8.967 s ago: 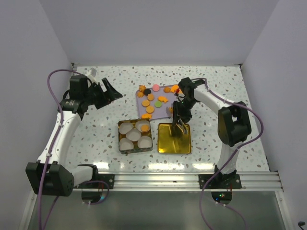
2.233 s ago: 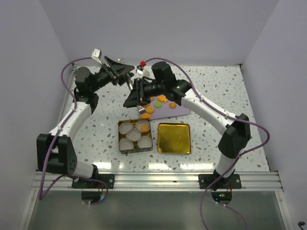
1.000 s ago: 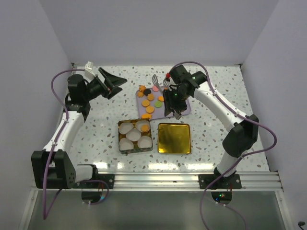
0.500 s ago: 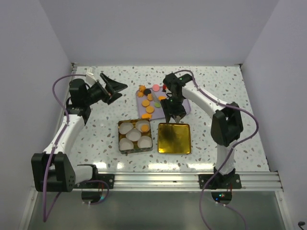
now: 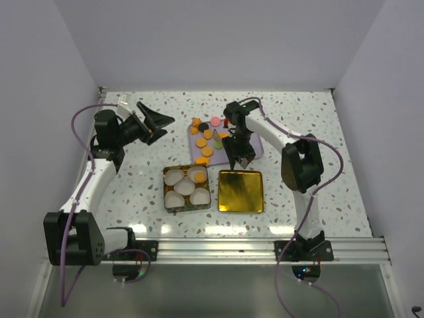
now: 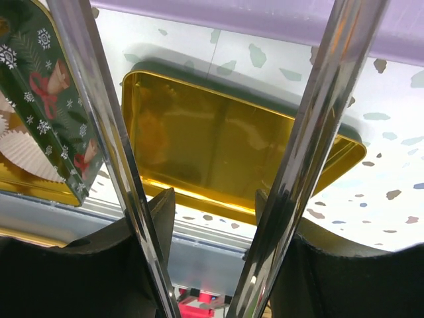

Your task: Pack the cookies

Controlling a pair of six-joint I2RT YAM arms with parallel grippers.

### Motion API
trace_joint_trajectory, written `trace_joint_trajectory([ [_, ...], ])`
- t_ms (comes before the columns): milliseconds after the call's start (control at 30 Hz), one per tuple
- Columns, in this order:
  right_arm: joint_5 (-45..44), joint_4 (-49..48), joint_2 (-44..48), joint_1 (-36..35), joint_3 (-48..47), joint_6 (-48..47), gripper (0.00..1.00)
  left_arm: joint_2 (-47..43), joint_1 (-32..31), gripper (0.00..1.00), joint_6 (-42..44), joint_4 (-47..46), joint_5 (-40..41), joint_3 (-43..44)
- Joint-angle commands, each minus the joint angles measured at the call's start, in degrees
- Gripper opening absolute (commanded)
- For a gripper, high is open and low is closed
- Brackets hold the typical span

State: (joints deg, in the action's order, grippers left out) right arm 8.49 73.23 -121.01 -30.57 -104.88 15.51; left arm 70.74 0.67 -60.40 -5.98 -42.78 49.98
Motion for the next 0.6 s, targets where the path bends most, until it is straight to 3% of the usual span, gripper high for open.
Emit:
trace_joint_trajectory([
  [0, -0.67, 3.05, -1.59, 0.24, -3.57, -1.36, 0.54, -0.17, 0.65, 1.00, 1.16, -1.58, -0.90, 0.03],
  [567, -9.62, 9.21, -4.67, -0.98, -6.21, -1.80, 0.50, 0.89, 1.53, 1.00, -1.65, -6.68, -2.48, -3.57],
])
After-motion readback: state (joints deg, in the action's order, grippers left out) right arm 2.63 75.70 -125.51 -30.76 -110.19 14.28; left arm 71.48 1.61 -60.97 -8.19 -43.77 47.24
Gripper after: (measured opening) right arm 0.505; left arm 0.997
